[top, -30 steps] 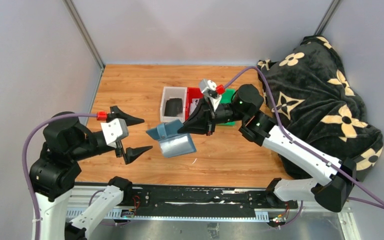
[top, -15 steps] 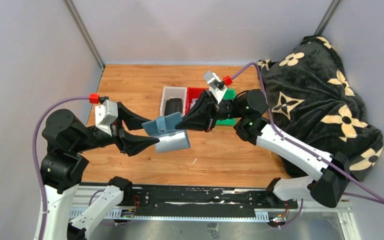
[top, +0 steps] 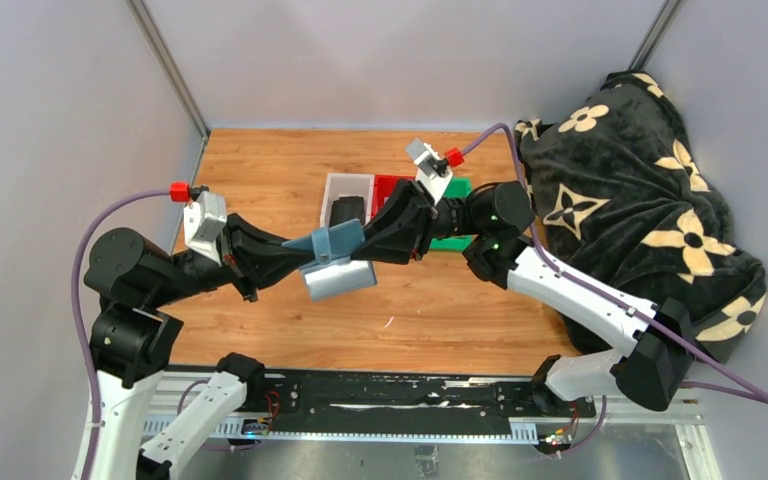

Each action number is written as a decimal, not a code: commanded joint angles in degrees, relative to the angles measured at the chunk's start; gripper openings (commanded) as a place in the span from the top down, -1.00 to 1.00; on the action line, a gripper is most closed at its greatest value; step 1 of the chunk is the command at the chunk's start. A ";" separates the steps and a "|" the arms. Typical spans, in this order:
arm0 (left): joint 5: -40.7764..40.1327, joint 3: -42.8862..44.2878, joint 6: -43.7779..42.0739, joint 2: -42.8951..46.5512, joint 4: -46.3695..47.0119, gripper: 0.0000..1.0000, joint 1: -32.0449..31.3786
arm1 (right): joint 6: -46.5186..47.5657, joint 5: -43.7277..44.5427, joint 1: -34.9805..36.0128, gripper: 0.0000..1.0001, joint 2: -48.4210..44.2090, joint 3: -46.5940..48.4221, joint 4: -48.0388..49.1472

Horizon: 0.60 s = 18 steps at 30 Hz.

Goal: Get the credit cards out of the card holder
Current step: Open the card holder at the center of the board.

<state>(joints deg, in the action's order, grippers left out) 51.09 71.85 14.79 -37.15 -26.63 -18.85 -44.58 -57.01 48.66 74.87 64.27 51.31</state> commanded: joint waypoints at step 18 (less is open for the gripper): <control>-4.13 2.77 16.51 -4.77 11.89 1.00 -0.31 | 10.12 1.53 0.46 0.47 -9.82 -7.47 -13.52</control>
<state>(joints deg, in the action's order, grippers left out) 47.33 72.69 29.21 -41.74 -17.56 -18.85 -38.70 -57.19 48.66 65.25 54.76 42.76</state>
